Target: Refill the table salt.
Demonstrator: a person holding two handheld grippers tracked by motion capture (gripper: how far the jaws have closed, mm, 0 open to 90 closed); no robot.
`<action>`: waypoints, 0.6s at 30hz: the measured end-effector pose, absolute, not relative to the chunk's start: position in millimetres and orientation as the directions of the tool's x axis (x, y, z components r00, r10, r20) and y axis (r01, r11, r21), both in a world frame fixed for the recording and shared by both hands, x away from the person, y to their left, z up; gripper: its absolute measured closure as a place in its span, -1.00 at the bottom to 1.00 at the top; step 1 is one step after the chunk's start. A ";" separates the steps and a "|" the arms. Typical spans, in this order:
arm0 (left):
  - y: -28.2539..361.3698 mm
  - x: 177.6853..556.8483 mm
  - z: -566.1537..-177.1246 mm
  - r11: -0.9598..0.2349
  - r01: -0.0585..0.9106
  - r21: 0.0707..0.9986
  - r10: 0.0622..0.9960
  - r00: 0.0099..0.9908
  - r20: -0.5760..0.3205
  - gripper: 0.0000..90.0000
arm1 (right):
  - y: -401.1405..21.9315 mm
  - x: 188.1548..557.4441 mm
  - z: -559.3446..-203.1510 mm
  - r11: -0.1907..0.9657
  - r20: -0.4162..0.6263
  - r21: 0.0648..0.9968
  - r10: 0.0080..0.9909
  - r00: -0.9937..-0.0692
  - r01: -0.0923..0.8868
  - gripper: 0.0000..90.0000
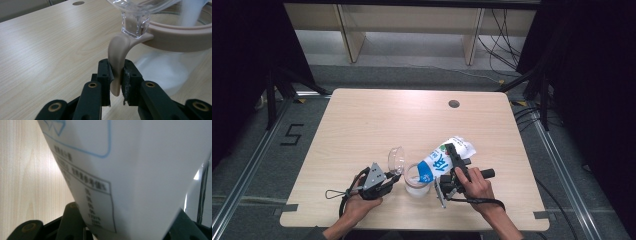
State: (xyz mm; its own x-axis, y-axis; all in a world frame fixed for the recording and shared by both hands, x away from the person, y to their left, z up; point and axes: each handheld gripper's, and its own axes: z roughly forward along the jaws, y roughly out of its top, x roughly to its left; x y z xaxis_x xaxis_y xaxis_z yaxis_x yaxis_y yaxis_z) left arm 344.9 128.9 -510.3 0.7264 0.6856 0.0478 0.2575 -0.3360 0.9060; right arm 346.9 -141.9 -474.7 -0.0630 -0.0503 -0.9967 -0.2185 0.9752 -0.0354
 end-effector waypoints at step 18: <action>128.9 344.5 -510.0 -0.337 0.260 0.905 0.689 0.723 0.049 0.72 | -142.1 347.1 -474.0 0.975 -0.997 -0.033 -0.049 -0.066 -0.221 0.29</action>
